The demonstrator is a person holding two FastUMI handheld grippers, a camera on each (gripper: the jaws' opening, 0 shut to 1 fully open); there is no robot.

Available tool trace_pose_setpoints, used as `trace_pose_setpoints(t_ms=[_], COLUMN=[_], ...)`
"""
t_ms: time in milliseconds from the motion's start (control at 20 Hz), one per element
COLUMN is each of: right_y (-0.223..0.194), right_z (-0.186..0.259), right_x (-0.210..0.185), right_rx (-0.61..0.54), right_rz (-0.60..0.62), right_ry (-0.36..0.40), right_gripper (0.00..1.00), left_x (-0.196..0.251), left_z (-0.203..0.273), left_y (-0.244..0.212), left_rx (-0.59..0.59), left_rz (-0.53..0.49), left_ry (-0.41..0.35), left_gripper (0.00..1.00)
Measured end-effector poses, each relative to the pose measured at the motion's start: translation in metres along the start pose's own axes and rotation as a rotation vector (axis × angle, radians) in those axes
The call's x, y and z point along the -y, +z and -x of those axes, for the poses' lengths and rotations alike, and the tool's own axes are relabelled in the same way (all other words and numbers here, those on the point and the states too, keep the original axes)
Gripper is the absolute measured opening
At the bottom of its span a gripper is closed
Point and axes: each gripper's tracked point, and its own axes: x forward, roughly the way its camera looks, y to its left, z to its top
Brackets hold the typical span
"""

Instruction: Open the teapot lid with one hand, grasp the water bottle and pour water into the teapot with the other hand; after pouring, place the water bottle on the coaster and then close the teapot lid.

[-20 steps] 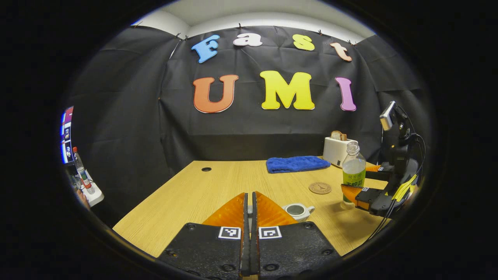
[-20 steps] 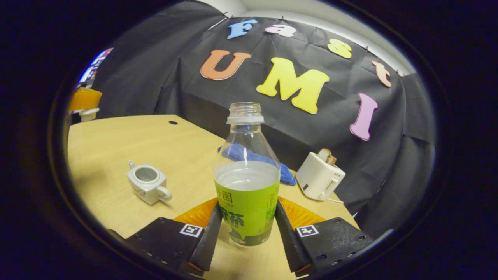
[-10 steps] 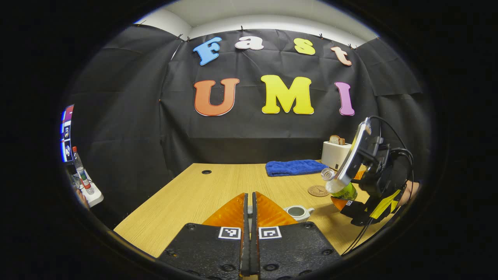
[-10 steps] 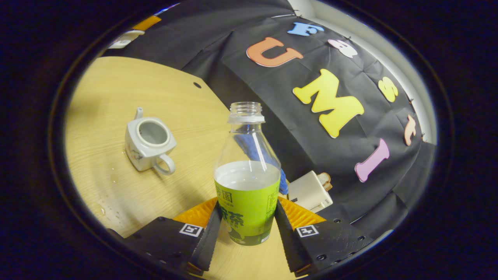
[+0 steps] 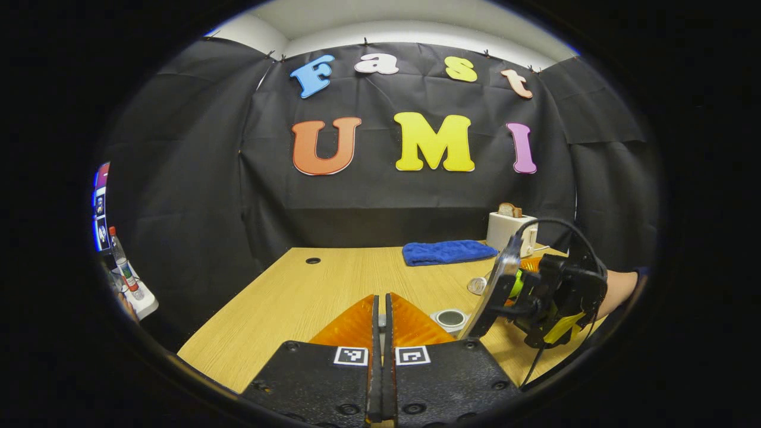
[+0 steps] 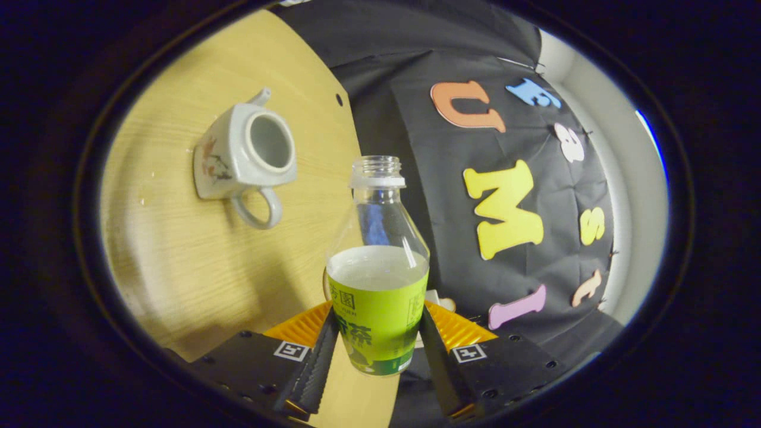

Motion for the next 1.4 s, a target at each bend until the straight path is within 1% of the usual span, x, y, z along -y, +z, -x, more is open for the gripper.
trace_pose_setpoints(t_ms=[200, 500, 700, 750, 900, 1100, 1150, 1400], right_y=[0.003, 0.015, 0.024, 0.026, 0.037, 0.036, 0.038, 0.045], right_z=[0.000, 0.001, 0.005, 0.005, 0.009, 0.005, 0.005, 0.009], right_x=[0.004, 0.013, 0.014, 0.014, 0.021, 0.024, 0.027, 0.034], right_rx=[0.016, 0.049, 0.073, 0.079, 0.102, 0.101, 0.104, 0.127], right_rz=[0.138, 0.310, 0.374, 0.393, 0.469, 0.505, 0.521, 0.592], right_ry=[-0.053, -0.116, -0.140, -0.148, -0.191, -0.207, -0.221, -0.282], right_gripper=[0.72, 0.73, 0.72, 0.73, 0.72, 0.73, 0.72, 0.72], left_x=[0.001, -0.004, -0.007, -0.007, -0.008, -0.007, -0.007, -0.009], left_z=[0.003, 0.000, 0.001, 0.002, 0.001, 0.000, 0.001, 0.000], left_y=[0.003, -0.002, -0.003, -0.003, -0.005, -0.006, -0.006, -0.010], left_rx=[0.009, -0.005, -0.009, -0.009, -0.013, -0.018, -0.017, -0.031], left_rz=[-0.001, 0.015, 0.018, 0.019, 0.022, 0.023, 0.022, 0.011], left_ry=[-0.012, -0.018, -0.017, -0.016, -0.019, -0.023, -0.025, -0.019], left_gripper=[0.03, 0.03, 0.03, 0.03, 0.03, 0.03, 0.03, 0.03])
